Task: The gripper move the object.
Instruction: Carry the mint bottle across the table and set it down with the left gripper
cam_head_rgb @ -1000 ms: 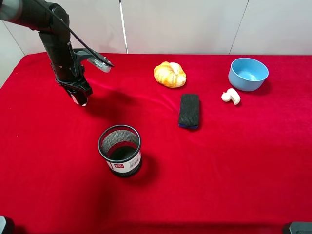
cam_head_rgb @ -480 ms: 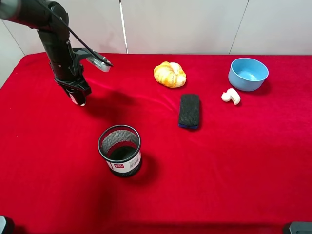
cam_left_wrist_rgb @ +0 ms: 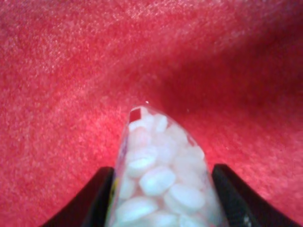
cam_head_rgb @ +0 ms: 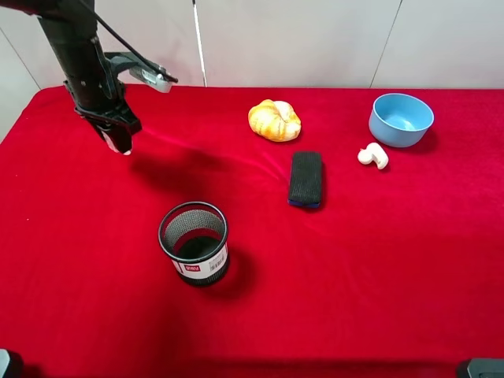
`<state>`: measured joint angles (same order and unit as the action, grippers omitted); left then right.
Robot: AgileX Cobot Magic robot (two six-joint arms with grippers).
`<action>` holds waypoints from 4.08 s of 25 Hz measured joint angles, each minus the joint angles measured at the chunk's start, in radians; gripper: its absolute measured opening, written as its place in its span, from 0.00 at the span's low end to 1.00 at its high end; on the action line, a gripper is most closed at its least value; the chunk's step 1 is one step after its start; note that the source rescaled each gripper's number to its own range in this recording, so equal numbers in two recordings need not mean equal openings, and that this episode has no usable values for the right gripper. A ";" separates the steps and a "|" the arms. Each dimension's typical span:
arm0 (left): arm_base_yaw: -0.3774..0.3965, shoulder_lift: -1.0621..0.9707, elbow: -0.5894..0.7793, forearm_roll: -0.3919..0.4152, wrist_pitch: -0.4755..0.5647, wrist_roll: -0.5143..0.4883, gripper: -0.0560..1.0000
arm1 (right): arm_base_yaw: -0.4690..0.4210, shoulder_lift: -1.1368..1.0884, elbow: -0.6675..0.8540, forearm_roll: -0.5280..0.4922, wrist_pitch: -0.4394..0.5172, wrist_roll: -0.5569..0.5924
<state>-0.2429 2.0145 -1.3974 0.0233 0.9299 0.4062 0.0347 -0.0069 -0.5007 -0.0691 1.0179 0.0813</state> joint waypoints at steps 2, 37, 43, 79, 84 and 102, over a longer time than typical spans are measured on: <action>-0.005 -0.016 0.000 -0.014 0.011 -0.006 0.05 | 0.000 0.000 0.000 0.000 0.001 0.000; -0.424 0.039 -0.125 -0.023 -0.105 -0.198 0.05 | 0.000 0.000 0.000 0.003 0.000 0.000; -0.480 0.121 -0.234 -0.023 -0.068 -0.202 0.05 | 0.000 0.000 0.000 0.004 0.000 0.000; -0.559 0.274 -0.270 -0.077 -0.069 -0.224 0.05 | 0.000 0.000 0.000 0.004 0.000 0.000; -0.559 0.274 -0.270 -0.077 -0.069 -0.224 0.05 | 0.000 0.000 0.000 0.004 0.000 0.000; -0.559 0.278 -0.308 -0.080 -0.023 -0.225 0.55 | 0.000 0.000 0.000 0.004 0.001 0.000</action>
<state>-0.8014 2.2920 -1.7055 -0.0562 0.9066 0.1815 0.0347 -0.0069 -0.5007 -0.0654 1.0190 0.0813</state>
